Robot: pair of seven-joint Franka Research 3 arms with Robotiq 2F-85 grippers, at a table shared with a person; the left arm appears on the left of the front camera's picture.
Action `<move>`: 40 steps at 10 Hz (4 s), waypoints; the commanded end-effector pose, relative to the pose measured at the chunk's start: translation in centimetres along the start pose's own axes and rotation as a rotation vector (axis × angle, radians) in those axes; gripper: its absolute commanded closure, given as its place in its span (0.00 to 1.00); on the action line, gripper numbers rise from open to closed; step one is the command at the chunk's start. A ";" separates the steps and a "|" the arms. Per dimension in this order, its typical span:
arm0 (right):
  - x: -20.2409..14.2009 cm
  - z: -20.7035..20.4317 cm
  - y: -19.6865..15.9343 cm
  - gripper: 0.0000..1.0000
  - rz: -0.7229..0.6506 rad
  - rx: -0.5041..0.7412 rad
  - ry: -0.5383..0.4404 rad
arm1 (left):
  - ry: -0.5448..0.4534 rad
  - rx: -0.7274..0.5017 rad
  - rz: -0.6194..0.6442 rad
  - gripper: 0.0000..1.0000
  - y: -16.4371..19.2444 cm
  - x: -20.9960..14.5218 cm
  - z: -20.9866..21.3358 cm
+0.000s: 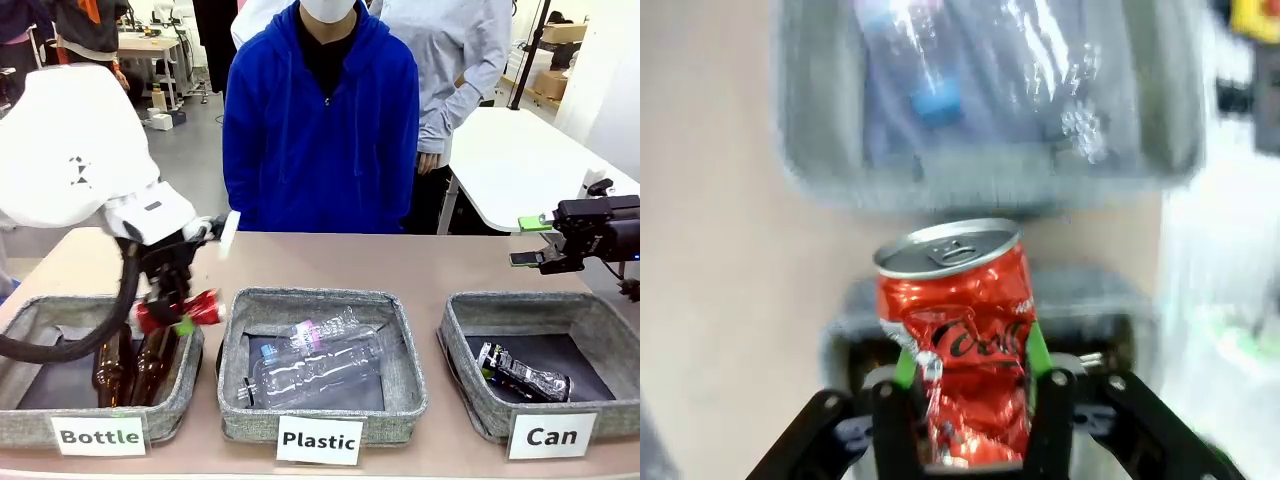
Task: Sort the can waste into the basket.
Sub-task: Pick up the can waste from the table and place it in the right Fabric basket.
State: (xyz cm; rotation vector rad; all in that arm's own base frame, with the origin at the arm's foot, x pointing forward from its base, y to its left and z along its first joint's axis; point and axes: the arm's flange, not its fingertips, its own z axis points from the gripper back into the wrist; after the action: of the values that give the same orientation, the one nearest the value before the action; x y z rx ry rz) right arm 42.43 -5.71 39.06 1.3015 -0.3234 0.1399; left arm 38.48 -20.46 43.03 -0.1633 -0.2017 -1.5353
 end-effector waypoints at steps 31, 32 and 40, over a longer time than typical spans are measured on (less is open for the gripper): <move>-11.5 17.2 10.3 0.00 0.174 -0.418 -0.087 | -0.382 -0.042 -0.441 0.00 0.3 33.7 0.3; -9.6 15.2 11.0 0.00 0.188 -0.359 -0.072 | -0.429 -0.052 -0.377 0.00 -0.1 30.2 2.3; -2.1 -7.8 10.0 0.00 0.129 0.010 0.009 | -0.807 -0.241 0.759 0.00 -1.0 -2.6 9.8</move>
State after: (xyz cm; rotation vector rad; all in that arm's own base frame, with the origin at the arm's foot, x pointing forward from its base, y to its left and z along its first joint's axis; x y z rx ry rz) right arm 37.88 4.83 45.62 1.3234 -0.3548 0.2957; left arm 37.30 -17.82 51.77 -0.8452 -0.5562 -0.8209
